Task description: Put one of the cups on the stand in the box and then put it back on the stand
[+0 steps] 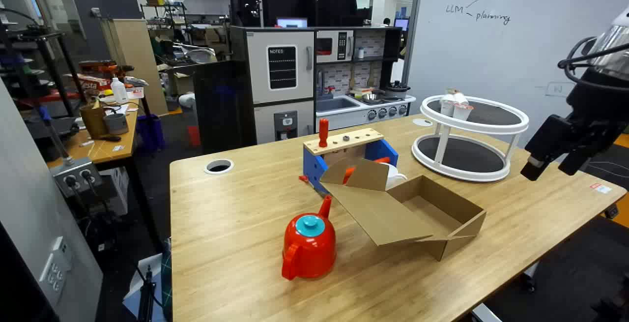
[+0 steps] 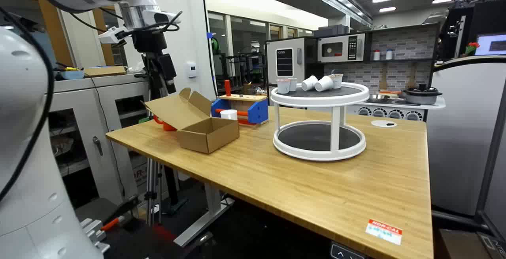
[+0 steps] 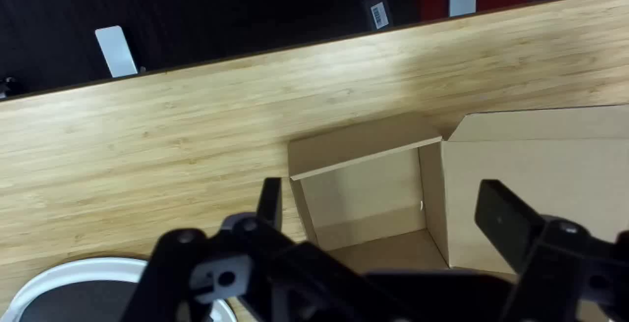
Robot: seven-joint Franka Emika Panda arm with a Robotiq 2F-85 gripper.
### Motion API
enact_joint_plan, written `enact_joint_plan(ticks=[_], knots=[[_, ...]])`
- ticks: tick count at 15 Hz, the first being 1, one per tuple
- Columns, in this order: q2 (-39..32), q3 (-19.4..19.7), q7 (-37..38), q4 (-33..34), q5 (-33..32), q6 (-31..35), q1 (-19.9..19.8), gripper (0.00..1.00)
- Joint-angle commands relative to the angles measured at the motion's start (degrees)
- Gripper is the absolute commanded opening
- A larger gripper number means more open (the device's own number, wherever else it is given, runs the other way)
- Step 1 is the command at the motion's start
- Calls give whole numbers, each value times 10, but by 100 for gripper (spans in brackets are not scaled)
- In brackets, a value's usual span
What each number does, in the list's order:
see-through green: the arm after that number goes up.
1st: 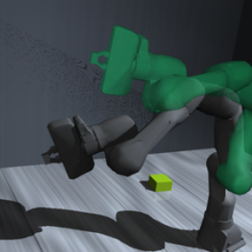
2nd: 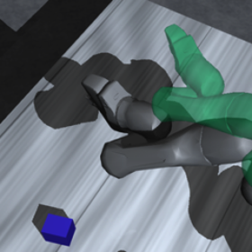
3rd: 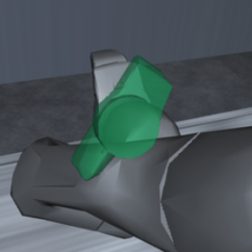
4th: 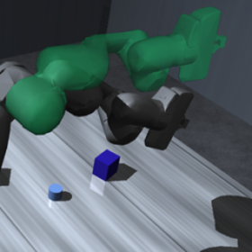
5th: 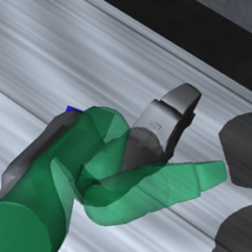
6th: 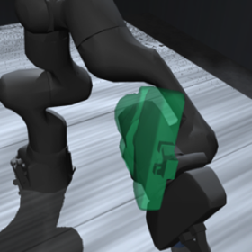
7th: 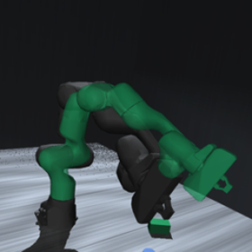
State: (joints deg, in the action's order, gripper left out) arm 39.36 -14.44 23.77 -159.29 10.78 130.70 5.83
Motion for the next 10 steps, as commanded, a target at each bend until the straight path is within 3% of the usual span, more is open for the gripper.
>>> enact_joint_plan(ticks=[1, 10], knots=[[0, 3, 1, 1, -2, -2, 2, 100], [-94, 21, 15, 105, -12, 2, -34, 100]])
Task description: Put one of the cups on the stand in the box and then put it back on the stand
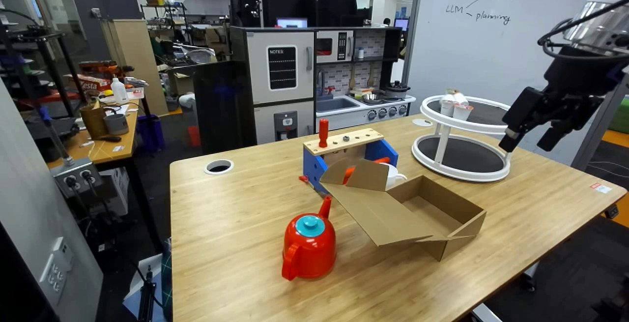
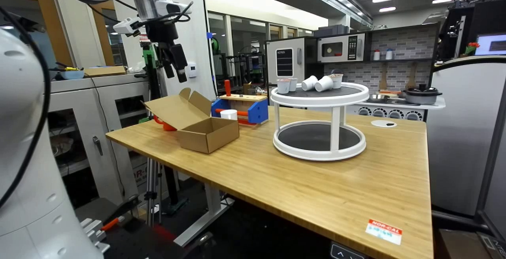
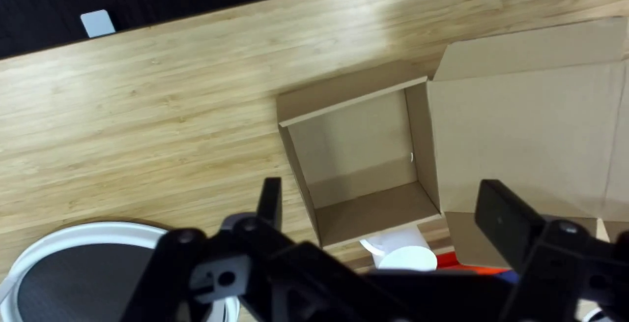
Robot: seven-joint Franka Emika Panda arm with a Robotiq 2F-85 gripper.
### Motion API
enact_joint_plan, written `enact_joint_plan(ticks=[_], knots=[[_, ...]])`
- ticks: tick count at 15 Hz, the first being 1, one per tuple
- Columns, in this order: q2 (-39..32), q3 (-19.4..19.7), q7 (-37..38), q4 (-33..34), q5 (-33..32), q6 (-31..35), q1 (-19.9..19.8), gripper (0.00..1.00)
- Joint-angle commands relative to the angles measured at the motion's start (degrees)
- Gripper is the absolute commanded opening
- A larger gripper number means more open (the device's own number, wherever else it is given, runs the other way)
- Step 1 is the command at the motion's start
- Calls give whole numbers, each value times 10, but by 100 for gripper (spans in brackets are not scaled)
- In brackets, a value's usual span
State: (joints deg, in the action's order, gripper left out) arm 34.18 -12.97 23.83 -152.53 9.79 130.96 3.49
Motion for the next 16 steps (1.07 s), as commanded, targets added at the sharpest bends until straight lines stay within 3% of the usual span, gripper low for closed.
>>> enact_joint_plan(ticks=[1, 3, 4, 5, 16], knots=[[-52, 11, 18, 49, -1, 0, -14, 100], [-67, 20, 19, 69, -4, -6, -20, 100], [-75, 39, -11, 79, 18, -26, -5, 100], [-54, 27, 6, 57, 1, -5, -13, 100], [-67, 33, 0, 68, 5, -10, -8, 100]])
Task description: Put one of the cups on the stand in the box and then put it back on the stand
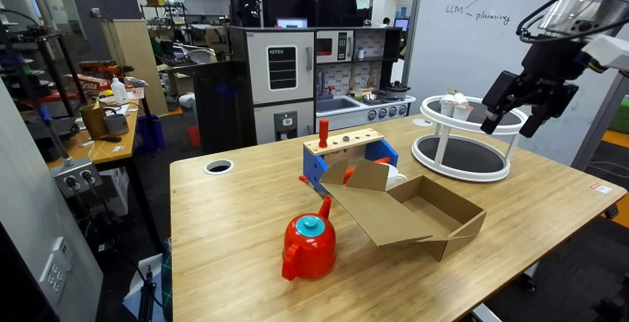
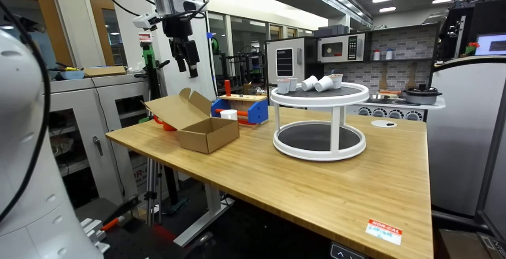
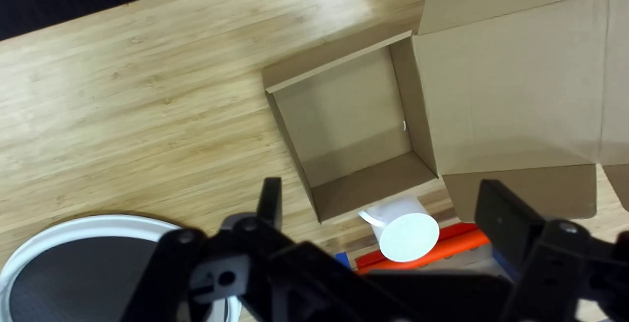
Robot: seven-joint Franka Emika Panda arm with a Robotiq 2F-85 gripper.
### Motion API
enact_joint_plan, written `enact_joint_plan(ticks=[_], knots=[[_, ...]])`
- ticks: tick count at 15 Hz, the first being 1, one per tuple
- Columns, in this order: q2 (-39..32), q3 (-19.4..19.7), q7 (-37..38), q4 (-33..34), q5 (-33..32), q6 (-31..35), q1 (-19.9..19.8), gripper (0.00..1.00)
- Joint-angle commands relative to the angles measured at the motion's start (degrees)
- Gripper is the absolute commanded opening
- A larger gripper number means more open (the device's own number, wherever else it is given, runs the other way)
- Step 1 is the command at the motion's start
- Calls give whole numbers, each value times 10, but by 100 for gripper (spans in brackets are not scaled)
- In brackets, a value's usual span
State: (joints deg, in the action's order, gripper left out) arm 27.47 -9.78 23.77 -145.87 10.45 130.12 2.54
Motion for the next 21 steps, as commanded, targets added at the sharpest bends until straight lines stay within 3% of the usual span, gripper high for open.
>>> enact_joint_plan(ticks=[1, 4, 6, 12, 18, 21], knots=[[0, 2, 1, 1, -1, -2, 1, 100], [-6, -2, 6, 4, -13, 0, -5, 100], [-26, -21, 49, 15, -83, 33, -46, 100], [-107, -15, 173, 108, -210, 75, -124, 100], [-186, 10, 300, 186, -336, 49, -126, 100], [-212, 38, 318, 206, -337, 29, -111, 100]])
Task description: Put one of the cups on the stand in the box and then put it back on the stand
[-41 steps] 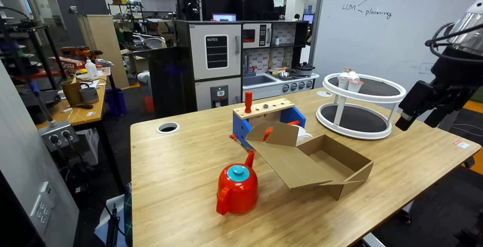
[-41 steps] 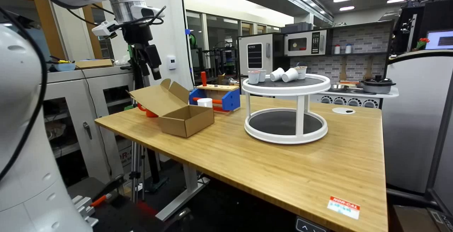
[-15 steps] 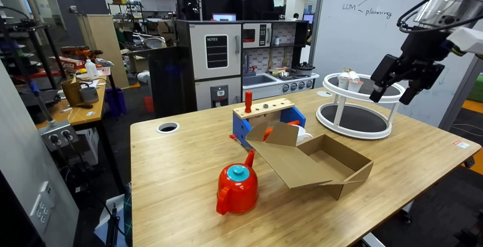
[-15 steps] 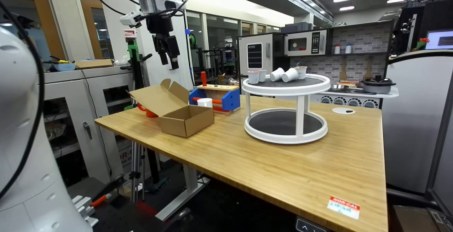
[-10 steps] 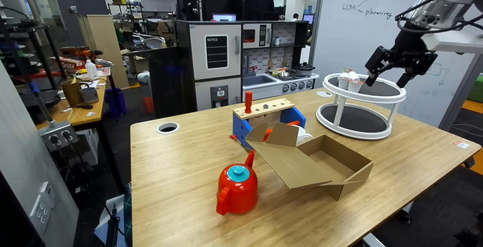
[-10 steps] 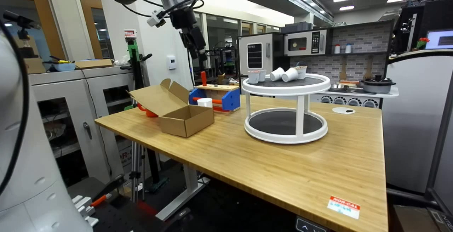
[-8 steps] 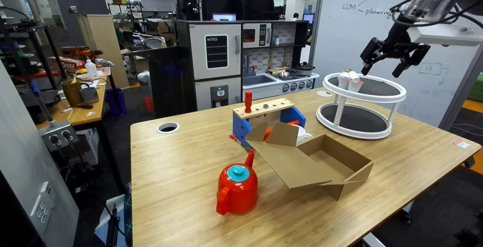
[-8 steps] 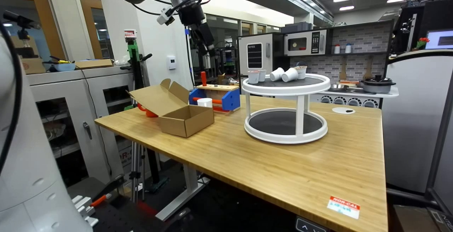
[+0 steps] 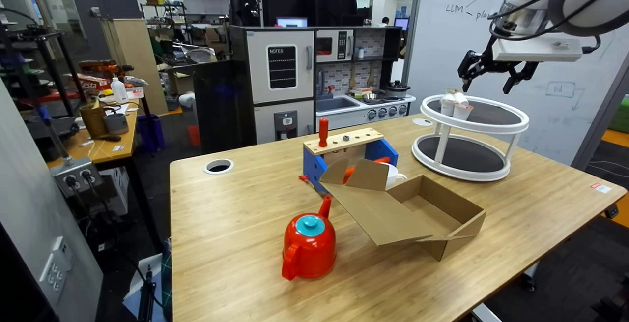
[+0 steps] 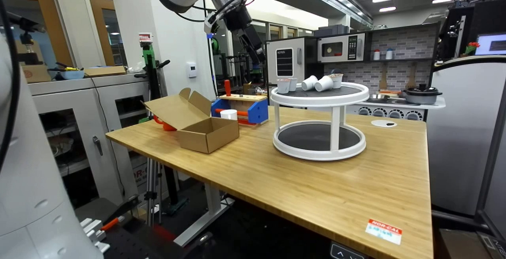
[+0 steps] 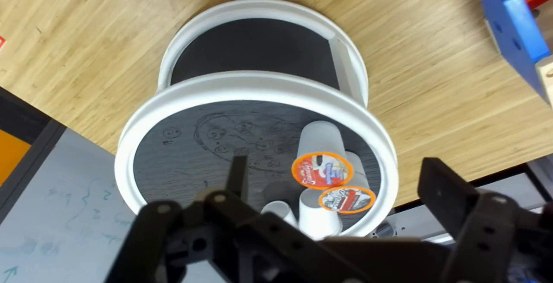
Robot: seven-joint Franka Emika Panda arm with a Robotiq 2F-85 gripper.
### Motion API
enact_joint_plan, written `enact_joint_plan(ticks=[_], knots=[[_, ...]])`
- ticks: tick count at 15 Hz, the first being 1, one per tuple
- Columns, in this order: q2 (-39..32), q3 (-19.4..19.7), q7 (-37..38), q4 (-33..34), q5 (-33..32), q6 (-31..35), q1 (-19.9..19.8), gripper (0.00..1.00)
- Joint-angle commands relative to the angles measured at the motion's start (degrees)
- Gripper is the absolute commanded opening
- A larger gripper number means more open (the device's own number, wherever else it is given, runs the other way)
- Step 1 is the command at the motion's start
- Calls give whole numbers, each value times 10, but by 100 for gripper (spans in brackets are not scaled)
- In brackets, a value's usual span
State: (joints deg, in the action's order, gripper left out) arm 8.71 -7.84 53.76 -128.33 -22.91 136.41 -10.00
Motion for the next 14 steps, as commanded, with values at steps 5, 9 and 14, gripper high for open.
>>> enact_joint_plan(ticks=[5, 9, 14], knots=[[-20, 39, 5, 13, 7, -14, 30, 100], [-19, 39, 5, 13, 7, -14, 31, 100], [-19, 40, 5, 13, 7, -14, 31, 100]])
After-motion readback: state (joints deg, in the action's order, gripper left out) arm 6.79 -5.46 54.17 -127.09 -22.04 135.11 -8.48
